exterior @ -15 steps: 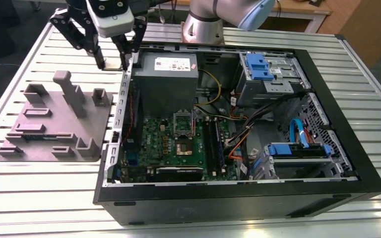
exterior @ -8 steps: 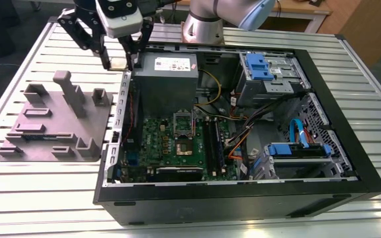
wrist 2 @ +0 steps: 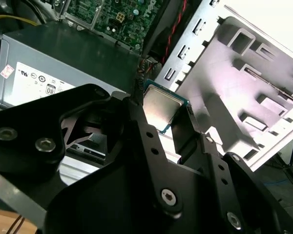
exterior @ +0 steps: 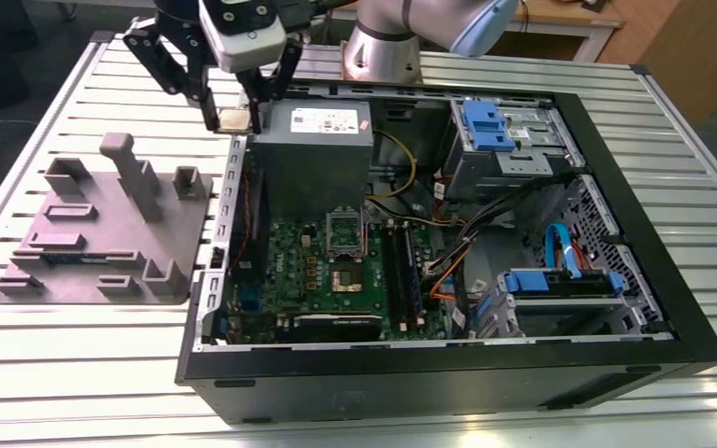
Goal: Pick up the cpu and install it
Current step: 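Pick up the cpu and move it towards the insertion slot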
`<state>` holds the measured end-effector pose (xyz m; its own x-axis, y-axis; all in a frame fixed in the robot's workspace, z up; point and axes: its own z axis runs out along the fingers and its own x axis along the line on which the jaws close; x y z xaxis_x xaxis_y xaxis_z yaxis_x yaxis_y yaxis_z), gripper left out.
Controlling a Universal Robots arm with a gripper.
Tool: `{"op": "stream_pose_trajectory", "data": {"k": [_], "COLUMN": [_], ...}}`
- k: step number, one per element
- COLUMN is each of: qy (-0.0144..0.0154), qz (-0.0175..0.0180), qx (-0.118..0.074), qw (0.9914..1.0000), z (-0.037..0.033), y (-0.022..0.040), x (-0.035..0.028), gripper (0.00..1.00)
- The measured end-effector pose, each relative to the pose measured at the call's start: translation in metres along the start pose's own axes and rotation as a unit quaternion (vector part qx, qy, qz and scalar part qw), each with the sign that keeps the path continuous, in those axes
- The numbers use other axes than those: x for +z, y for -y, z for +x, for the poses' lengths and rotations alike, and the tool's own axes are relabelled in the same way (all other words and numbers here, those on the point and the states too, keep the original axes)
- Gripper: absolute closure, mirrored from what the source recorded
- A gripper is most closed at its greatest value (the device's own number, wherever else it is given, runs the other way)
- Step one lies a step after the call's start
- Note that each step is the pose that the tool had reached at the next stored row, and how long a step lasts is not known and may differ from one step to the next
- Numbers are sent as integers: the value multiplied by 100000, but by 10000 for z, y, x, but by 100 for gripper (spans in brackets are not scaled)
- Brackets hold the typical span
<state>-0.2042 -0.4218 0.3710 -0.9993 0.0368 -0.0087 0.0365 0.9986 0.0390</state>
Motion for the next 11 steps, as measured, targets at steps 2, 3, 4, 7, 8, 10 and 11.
{"op": "stream_pose_trajectory", "data": {"k": [2,3,4,7,8,10,11], "qy": [0,0,1,0,1,-2,-1], "qz": [0,0,0,2,-1,2,1], "qx": [2,1,1,2,1,0,0], "qw": [100000,100000,100000,100000,100000,100000,100000], "z": [-23,-35,-46,-78,-89,-108,-116], "y": [-1,-1,-2,-3,-3,-4,-4], "x": [0,0,0,1,1,1,1], "gripper": [53,53,53,53,53,53,53]}}
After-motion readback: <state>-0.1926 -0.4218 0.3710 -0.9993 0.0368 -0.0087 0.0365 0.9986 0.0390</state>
